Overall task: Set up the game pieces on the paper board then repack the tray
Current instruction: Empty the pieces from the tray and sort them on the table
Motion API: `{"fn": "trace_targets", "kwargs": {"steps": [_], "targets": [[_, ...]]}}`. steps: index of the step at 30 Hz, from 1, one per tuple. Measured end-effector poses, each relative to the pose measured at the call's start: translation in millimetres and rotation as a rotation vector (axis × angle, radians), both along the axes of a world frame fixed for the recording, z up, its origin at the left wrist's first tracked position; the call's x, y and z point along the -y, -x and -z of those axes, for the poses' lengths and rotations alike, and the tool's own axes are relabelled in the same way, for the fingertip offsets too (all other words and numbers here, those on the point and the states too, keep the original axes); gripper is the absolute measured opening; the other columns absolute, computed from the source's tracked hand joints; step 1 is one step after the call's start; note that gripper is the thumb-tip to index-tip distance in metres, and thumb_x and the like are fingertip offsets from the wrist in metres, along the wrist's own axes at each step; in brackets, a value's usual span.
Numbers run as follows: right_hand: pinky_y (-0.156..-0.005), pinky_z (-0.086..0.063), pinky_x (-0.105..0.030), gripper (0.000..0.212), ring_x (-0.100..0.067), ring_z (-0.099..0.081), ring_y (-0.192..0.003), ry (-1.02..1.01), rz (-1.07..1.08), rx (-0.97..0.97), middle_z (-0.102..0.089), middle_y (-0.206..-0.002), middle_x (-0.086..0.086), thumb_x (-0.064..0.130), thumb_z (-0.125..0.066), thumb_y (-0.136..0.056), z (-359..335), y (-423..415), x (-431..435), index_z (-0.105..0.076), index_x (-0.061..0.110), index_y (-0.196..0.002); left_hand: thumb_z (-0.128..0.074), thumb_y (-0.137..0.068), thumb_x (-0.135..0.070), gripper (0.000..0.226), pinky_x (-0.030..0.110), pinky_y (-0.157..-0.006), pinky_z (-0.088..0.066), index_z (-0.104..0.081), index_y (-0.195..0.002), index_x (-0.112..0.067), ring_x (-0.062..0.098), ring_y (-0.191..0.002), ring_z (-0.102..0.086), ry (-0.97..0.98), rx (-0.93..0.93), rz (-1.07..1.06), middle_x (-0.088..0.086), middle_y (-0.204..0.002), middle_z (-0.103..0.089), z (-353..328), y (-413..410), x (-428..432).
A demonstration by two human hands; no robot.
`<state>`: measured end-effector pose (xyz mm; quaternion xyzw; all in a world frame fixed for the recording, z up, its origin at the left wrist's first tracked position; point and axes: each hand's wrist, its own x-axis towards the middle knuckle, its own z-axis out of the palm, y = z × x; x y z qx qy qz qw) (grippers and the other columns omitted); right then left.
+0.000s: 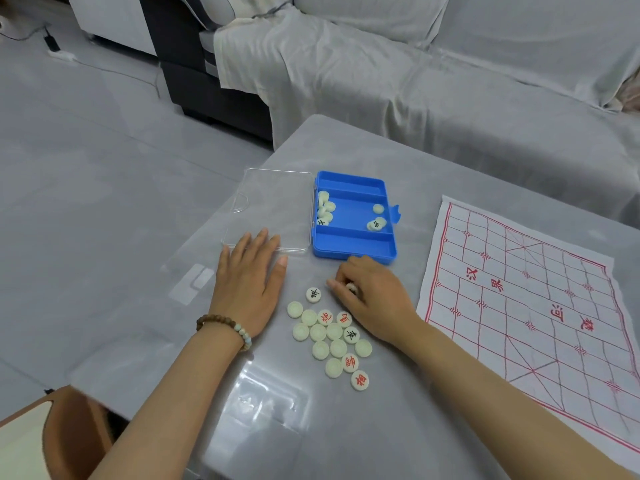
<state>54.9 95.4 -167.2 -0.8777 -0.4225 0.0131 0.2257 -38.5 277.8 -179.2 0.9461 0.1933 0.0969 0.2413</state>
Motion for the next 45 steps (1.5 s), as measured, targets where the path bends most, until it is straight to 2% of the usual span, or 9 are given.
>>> {"fn": "trace_targets", "kwargs": {"steps": [5,8,11,16,24,27,31,40,45], "targets": [[-0.092,-0.041,-0.021,0.032,0.001,-0.047,-0.105,-0.067,0.003,-0.246,-0.053,-0.116,0.015,0.044,-0.037,-0.095,-14,4,28,-0.053,0.028,-0.118,-0.006,-0.086,-0.049,0.066,0.034,-0.115,0.002,-0.025,-0.145,-0.026,0.013,-0.143,-0.006,-0.006,-0.007,0.013,-0.007,-0.154,-0.016,0,1,1],[-0.112,-0.018,-0.019,0.050,0.004,-0.023,-0.135,0.091,-0.039,-0.302,-0.027,-0.149,0.018,0.045,-0.029,-0.097,-16,16,41,-0.027,0.030,-0.145,-0.008,-0.087,-0.049,0.066,0.036,-0.116,0.001,-0.027,-0.145,-0.024,0.014,-0.143,-0.008,-0.005,0.004,0.009,-0.006,-0.154,-0.018,0,2,1],[-0.112,0.009,-0.015,0.059,0.006,0.012,-0.140,0.257,-0.104,-0.224,0.008,-0.154,0.019,0.049,-0.022,-0.097,-9,28,42,-0.001,0.030,-0.149,-0.008,-0.087,-0.049,0.066,0.038,-0.117,-0.001,-0.028,-0.144,-0.023,0.016,-0.143,-0.010,-0.008,0.002,0.008,-0.004,-0.154,-0.019,0,2,2],[-0.115,0.013,-0.024,0.065,0.001,0.022,-0.139,0.337,-0.102,-0.107,0.017,-0.154,0.014,0.058,-0.012,-0.092,-3,34,35,0.008,0.030,-0.148,-0.010,-0.087,-0.048,0.066,0.039,-0.116,-0.002,-0.030,-0.144,-0.022,0.018,-0.143,-0.011,-0.002,0.012,0.009,-0.003,-0.153,-0.021,-3,3,3],[-0.118,0.004,-0.025,0.060,0.002,0.008,-0.142,0.197,-0.185,-0.150,0.001,-0.157,0.012,0.053,-0.018,-0.097,-8,44,26,-0.005,0.027,-0.150,-0.020,-0.099,-0.037,0.048,0.037,-0.116,-0.001,-0.028,-0.144,-0.023,0.016,-0.143,-0.009,-0.009,-0.004,0.005,-0.004,-0.154,-0.019,-4,2,3],[-0.116,-0.005,-0.021,0.055,0.001,-0.004,-0.142,0.024,-0.063,-0.130,-0.012,-0.156,0.012,0.047,-0.029,-0.098,-24,26,13,-0.017,0.028,-0.148,-0.020,-0.099,-0.038,0.049,0.036,-0.116,0.001,-0.028,-0.145,-0.023,0.015,-0.143,-0.008,0.018,0.002,0.009,-0.005,-0.154,-0.018,-4,2,2],[-0.114,-0.020,-0.029,0.059,-0.012,-0.022,-0.141,-0.042,0.140,-0.190,-0.025,-0.154,0.003,0.045,-0.039,-0.096,-36,-24,-22,-0.025,0.018,-0.146,-0.018,-0.099,-0.040,0.049,0.035,-0.115,0.002,-0.028,-0.144,-0.025,0.014,-0.143,-0.008,0.031,0.011,0.005,-0.006,-0.154,-0.018,-3,2,1],[-0.097,-0.043,-0.041,0.053,-0.024,-0.049,-0.111,-0.159,0.326,-0.392,-0.051,-0.122,-0.006,0.044,-0.057,-0.087,-19,-80,-95,-0.045,0.009,-0.125,0.000,-0.084,-0.054,0.070,0.032,-0.115,0.004,-0.025,-0.145,-0.028,0.011,-0.143,-0.006,0.026,0.023,-0.003,-0.010,-0.154,-0.016,0,2,1],[-0.092,-0.043,-0.035,0.043,-0.021,-0.047,-0.107,-0.056,0.266,-0.199,-0.052,-0.115,-0.006,0.044,-0.054,-0.090,-14,-81,-88,-0.052,0.010,-0.116,0.009,-0.075,-0.059,0.082,0.030,-0.113,0.007,-0.023,-0.145,-0.030,0.010,-0.142,-0.004,0.007,0.016,-0.010,-0.011,-0.154,-0.013,1,2,1]]}}
